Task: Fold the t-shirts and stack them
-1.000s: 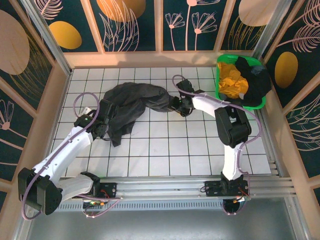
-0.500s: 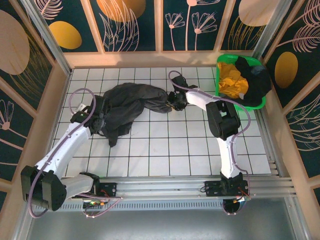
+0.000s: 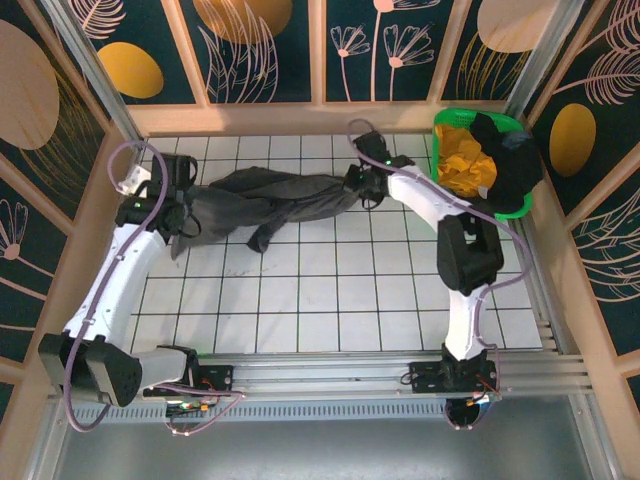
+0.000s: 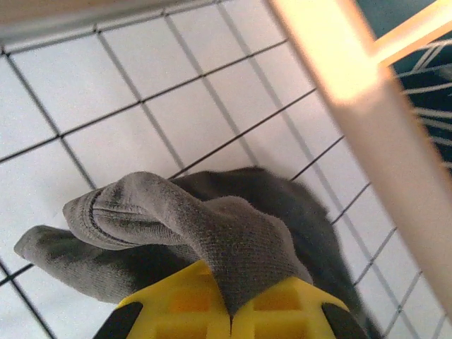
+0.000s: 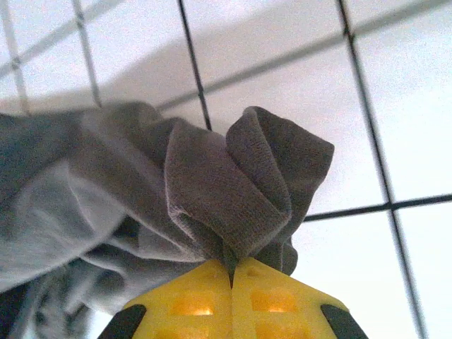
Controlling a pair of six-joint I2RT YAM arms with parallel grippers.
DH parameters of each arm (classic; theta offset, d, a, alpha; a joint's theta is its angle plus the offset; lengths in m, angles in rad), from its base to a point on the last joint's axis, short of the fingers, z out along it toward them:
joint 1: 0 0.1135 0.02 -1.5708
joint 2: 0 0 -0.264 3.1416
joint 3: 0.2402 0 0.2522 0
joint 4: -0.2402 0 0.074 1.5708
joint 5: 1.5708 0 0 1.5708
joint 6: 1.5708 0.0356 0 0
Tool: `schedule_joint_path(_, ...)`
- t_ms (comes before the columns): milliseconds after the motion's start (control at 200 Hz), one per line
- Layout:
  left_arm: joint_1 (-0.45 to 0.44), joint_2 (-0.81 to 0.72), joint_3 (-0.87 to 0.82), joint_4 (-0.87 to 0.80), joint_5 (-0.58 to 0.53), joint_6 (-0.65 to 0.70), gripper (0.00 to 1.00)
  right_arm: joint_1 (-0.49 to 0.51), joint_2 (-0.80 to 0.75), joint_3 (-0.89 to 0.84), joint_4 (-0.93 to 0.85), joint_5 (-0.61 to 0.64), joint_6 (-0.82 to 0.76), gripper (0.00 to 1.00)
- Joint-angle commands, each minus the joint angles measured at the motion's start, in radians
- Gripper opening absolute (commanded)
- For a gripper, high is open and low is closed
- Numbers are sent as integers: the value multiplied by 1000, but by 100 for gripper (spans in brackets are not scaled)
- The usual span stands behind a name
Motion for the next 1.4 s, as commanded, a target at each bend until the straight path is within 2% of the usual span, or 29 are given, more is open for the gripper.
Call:
schedule_joint_path(0,9,-17,94,-26,-94,62,0,-43,-133,60,-84,100,-117,0)
schedule_joint_path(225,10,-50,124,-33,-142,63,0,-115,-294,64,-108,101,-216,0)
schedule_joint_path(370,10,-42,74,-11,-133,64,0,-169,-282,86,-112,67,-245,0)
schedule_joint_path(460,10,-16,36,29,-110,67,0,-199,-197,133,-91,4,-245,0)
schedule_joint_path(571,11,42,1,76,-90,77,0,-218,-11,278,-103,-78,-237,0)
schedule_joint_path(696,18,106,-6,114,-98,91,0,-218,258,606,-185,-219,-235,0)
schedule_joint_path(766,25,121,-4,132,-113,103,0,-211,363,767,-227,-249,-225,15)
schedule_joint_path(846,34,130,0,142,-110,123,0,-208,398,837,-276,-192,-203,34)
schedule_joint_path(921,35,137,-2,135,-98,143,0,-199,319,701,-270,-87,-181,45)
schedule_joint_path(1016,35,132,-34,135,-79,150,0,-178,102,307,-123,-11,-153,48)
schedule_joint_path(1091,36,123,-67,141,-59,148,0,-167,-52,23,-17,-16,-125,49)
schedule_joint_path(1171,35,118,-89,144,-44,152,0,-150,-138,-167,23,-49,-97,48)
schedule_joint_path(1281,35,119,-95,146,-31,164,0,-107,-177,-304,77,-82,-90,44)
schedule_joint_path(1396,35,126,-89,147,-26,178,0,-86,-132,-299,118,-90,-97,44)
